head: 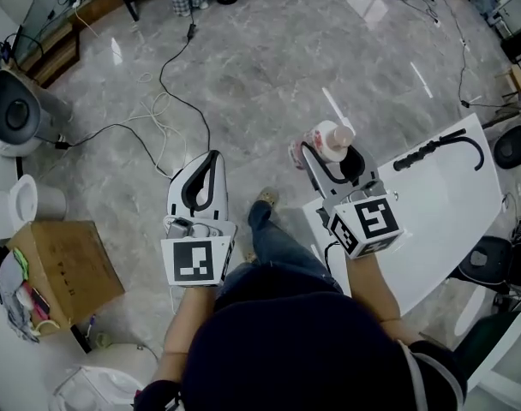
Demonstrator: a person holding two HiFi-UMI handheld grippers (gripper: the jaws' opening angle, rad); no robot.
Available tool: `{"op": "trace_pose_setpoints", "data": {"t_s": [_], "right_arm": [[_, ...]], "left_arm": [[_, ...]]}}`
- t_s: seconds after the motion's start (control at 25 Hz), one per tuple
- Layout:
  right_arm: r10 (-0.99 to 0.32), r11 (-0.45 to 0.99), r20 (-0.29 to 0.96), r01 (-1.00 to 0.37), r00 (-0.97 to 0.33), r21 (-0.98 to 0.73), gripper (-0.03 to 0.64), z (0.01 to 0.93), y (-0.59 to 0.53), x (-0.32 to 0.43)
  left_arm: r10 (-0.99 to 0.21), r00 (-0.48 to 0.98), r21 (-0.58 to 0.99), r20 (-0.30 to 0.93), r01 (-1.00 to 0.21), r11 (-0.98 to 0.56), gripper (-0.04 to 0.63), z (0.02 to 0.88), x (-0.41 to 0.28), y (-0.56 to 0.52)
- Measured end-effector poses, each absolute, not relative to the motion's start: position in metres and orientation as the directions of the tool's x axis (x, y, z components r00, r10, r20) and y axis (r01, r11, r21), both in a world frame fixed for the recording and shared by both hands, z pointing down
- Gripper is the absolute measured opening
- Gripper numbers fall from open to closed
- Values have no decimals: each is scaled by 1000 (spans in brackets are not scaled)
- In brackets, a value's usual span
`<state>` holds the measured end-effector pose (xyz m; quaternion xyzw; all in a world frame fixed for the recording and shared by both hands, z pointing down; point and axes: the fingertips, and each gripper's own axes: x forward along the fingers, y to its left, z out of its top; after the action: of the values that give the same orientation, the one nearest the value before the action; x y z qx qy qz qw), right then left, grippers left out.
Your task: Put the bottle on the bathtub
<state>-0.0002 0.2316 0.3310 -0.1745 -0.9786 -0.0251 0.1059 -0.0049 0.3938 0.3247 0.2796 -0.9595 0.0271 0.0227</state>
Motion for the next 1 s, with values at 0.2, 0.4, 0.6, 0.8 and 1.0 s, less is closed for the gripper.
{"op": "trace_pose_setpoints", "data": {"t_s": [0.2, 0.4, 0.6, 0.8, 1.0], "right_arm": [[285, 956, 214, 295, -934, 15, 238, 332, 205, -60], [235, 969, 189, 245, -953, 29, 238, 323, 164, -113], [129, 990, 186, 137, -974, 32, 238, 326, 103, -139], [-18, 999, 191, -12, -981, 33, 238, 332, 45, -135], [-191, 981, 209, -192, -959, 14, 238, 340, -11, -105]], "left_arm": [[-612, -790, -35, 29, -613, 789, 23, 311, -72, 351], [-681, -732, -41, 4, -681, 732, 23, 298, -136, 299], [-769, -639, -51, -2, -768, 639, 23, 300, -178, 230], [-857, -516, -72, -5, -854, 515, 23, 303, -196, 165], [-921, -389, -84, 6, -918, 387, 23, 305, -197, 106]]}}
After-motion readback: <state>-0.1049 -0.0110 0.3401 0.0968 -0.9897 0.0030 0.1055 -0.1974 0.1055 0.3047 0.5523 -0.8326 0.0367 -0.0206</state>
